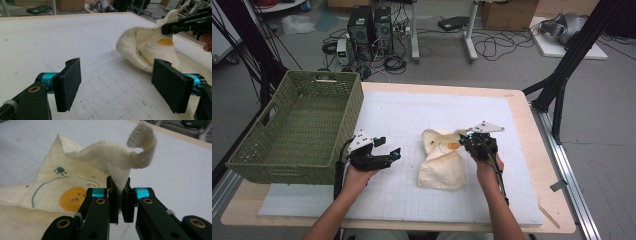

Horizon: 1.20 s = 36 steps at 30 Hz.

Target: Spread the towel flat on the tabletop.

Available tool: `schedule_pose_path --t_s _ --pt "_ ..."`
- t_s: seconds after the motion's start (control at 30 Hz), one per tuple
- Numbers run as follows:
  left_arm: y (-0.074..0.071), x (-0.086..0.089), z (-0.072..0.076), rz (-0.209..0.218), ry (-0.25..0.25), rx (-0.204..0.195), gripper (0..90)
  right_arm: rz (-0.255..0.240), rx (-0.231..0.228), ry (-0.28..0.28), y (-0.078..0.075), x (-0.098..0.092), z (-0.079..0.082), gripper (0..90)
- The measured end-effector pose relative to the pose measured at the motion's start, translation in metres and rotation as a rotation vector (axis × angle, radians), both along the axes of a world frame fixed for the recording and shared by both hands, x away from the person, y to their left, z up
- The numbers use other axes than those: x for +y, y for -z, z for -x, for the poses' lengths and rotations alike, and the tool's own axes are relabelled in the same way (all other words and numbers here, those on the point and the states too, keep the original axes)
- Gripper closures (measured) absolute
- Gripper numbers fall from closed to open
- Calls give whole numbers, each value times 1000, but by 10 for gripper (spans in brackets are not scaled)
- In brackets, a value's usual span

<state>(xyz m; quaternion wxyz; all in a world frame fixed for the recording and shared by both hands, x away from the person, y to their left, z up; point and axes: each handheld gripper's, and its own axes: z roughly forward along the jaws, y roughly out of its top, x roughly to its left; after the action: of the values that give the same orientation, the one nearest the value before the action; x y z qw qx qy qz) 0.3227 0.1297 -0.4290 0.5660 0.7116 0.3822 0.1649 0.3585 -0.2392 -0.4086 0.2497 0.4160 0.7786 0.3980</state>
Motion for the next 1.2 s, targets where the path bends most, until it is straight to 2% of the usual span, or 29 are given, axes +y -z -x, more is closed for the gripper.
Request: schedule_pose_path --t_s 0.03,0.1,0.2,0.3,0.37,0.47,0.5,0.57,0.63,0.7,0.77,0.87,0.9,1.0,1.03,1.1,1.17,1.2 --pt "0 0 0 0 0 1 245 20 -5 25 -1 -3 0 867" --pt "0 0 0 -1 4 4 251 106 -21 75 -3 -12 -3 865" --pt "1 -1 0 -4 18 8 272 300 -27 147 -2 -23 -5 863" --pt "2 -2 0 -10 30 13 294 381 4 210 3 -39 -4 850" --pt "3 -2 -1 -10 34 16 304 408 18 238 6 -49 -1 803" --pt "4 -3 -1 -14 34 19 307 376 19 264 9 -62 6 698" --pt "4 -3 -1 -14 33 19 308 347 13 281 7 -64 8 639" --pt "4 -3 -1 -13 32 21 309 290 -32 306 -1 -68 14 598" --pt "4 -4 -1 -18 38 19 310 254 -89 330 -10 -69 19 562" --pt "5 -5 -1 -20 37 19 311 207 -121 325 -18 -66 23 535" --pt "5 -5 -1 -19 39 20 312 190 -147 301 -24 -60 24 501" --pt "5 -5 -2 -19 40 17 316 91 -164 203 -28 -46 22 436" --pt "5 -5 -2 -19 40 17 316 23 -133 138 -28 -39 18 423" --pt "5 -5 -2 -17 40 17 318 -110 -52 -11 -21 -18 7 375" --pt "5 -5 -2 -19 39 17 319 -144 -34 -44 -19 -10 4 357" --pt "5 -4 -2 -16 39 17 319 -156 -19 -113 -15 6 -1 347" --pt "5 -4 -2 -14 36 18 319 -102 -12 -156 -10 21 -4 373" --pt "5 -3 -2 -12 38 19 319 -84 2 -165 -8 25 -4 430"
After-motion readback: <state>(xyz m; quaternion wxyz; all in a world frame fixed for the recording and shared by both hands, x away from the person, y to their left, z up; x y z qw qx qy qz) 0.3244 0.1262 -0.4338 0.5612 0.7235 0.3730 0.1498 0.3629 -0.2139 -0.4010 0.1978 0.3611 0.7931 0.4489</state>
